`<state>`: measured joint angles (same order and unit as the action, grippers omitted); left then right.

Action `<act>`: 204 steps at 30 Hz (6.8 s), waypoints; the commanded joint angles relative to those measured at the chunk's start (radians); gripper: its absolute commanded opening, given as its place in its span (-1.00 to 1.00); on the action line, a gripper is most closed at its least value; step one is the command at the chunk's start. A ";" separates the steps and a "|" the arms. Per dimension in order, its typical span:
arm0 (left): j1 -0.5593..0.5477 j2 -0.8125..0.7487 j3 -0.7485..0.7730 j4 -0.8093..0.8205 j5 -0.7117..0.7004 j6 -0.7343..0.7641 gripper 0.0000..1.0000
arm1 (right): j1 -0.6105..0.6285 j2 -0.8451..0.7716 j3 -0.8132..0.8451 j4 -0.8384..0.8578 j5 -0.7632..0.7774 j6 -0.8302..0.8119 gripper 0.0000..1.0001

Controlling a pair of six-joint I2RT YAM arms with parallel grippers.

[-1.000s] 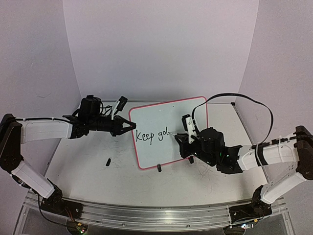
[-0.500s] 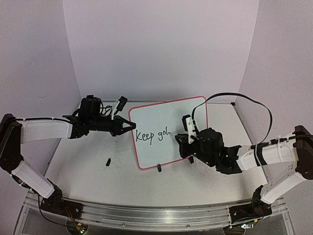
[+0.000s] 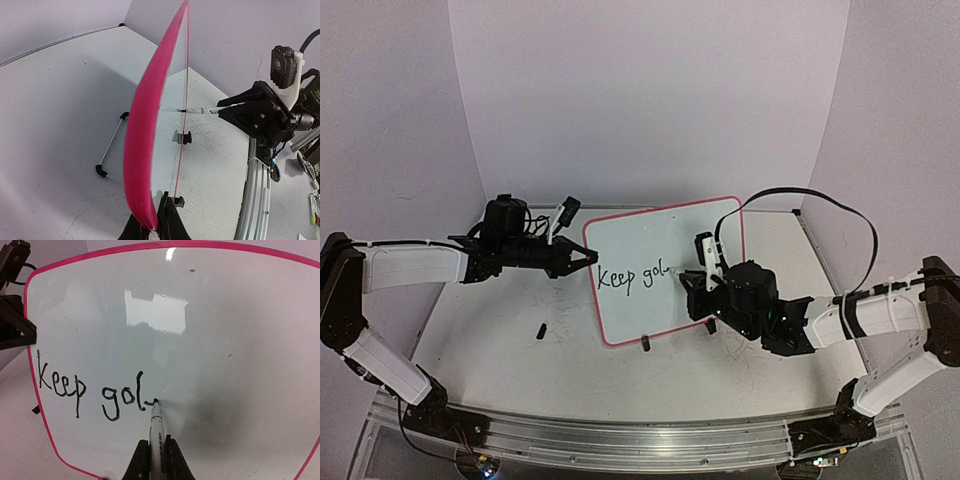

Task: Write a sentence on the whiteboard

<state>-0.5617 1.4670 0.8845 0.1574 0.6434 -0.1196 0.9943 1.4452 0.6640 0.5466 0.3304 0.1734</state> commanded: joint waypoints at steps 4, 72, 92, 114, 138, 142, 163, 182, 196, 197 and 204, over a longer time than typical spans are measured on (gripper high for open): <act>0.013 -0.008 0.025 -0.010 -0.131 0.094 -1.00 | -0.011 0.010 0.034 0.056 0.040 -0.006 -1.00; 0.014 -0.014 0.023 -0.010 -0.136 0.094 -1.00 | -0.014 -0.150 -0.090 0.071 -0.067 -0.028 -1.00; 0.014 -0.014 0.023 -0.011 -0.132 0.095 -1.00 | -0.030 -0.039 -0.015 0.093 0.009 -0.027 -1.00; 0.014 -0.014 0.027 -0.011 -0.128 0.092 -1.00 | -0.033 -0.004 0.005 0.079 -0.024 -0.023 -1.00; 0.014 -0.014 0.026 -0.011 -0.129 0.092 -1.00 | -0.031 -0.033 -0.034 0.018 -0.006 0.016 -1.00; 0.014 -0.014 0.027 -0.011 -0.129 0.092 -1.00 | -0.031 -0.037 -0.036 0.015 0.008 0.018 -1.00; 0.014 -0.014 0.027 -0.012 -0.131 0.092 -1.00 | -0.030 -0.053 -0.061 -0.014 0.017 0.038 -1.00; 0.014 -0.017 0.025 -0.012 -0.132 0.091 -1.00 | -0.022 -0.016 -0.044 0.022 -0.018 0.032 -1.00; 0.014 -0.016 0.021 -0.011 -0.135 0.092 -1.00 | -0.022 0.005 -0.001 0.044 -0.012 0.019 -1.00; 0.014 -0.015 0.021 -0.011 -0.135 0.092 -1.00 | -0.022 -0.012 -0.004 0.045 -0.024 0.016 -1.00; 0.013 -0.017 0.014 -0.012 -0.148 0.096 -1.00 | -0.028 -0.325 -0.168 0.038 -0.041 0.001 -1.00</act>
<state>-0.5613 1.4666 0.8845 0.1566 0.6434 -0.1226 0.9756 1.3122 0.5706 0.5602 0.2737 0.1939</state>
